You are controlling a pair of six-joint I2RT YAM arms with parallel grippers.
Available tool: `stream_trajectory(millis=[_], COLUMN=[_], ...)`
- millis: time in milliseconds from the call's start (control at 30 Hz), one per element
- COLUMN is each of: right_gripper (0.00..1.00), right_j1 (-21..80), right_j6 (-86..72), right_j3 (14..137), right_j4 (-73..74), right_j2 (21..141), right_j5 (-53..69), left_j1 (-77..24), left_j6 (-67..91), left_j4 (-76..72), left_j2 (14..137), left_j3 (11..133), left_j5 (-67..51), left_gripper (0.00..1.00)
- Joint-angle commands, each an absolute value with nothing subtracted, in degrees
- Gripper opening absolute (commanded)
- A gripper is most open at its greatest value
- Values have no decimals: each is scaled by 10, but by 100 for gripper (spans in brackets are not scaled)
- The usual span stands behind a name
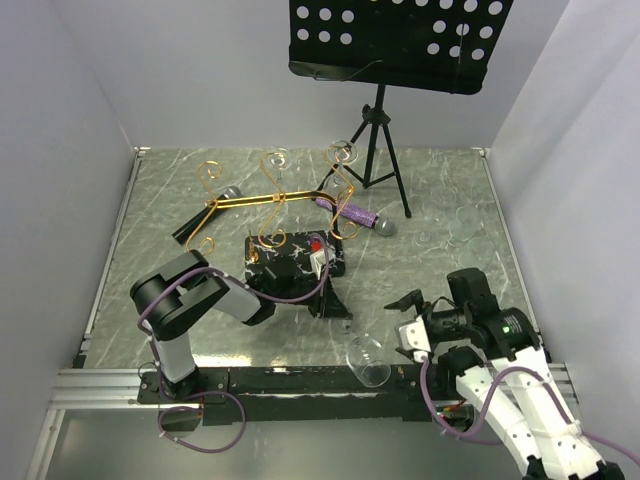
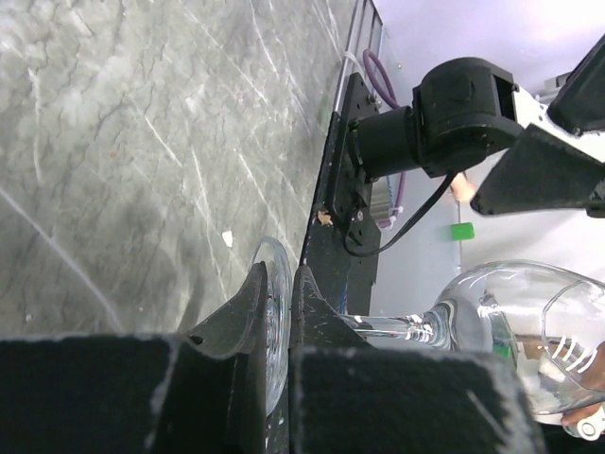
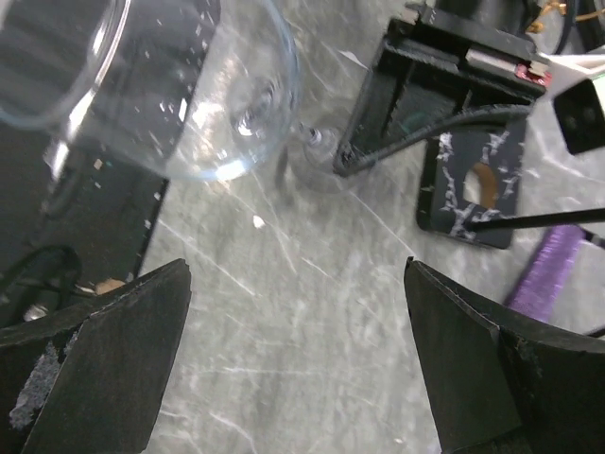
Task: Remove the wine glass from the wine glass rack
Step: Place the wine glass at the center of the board.
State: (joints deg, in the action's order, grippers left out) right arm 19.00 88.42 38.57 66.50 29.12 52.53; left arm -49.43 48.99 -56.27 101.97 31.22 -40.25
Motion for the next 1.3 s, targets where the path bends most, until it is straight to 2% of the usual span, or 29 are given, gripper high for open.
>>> stream_trajectory(millis=[0,133,333,567,1000,1267], right_gripper=[100,100,100,100,100,100], right_j1=[210,225,282,352,424,466], right_j6=[815,821,771,732,839,796], right_j3=[425,430,374,396,418,441], right_j4=[625,626,512,465,555,533], right_j2=[346,353,300,343,358,383], right_j5=[562,555,485,426,435,420], left_j1=[-485,-473,-453,-445,-440,-439], left_j6=[527,533,545,554,561,564], left_j4=[-608,-603,-589,-583,-568,-557], left_j2=[1023,1026,1052,1085,1106,1122], left_j3=[341,341,367,389,399,412], left_j5=[-437,-438,-478,-497,-496,-492], left_gripper=[1,1,1,1,1,1])
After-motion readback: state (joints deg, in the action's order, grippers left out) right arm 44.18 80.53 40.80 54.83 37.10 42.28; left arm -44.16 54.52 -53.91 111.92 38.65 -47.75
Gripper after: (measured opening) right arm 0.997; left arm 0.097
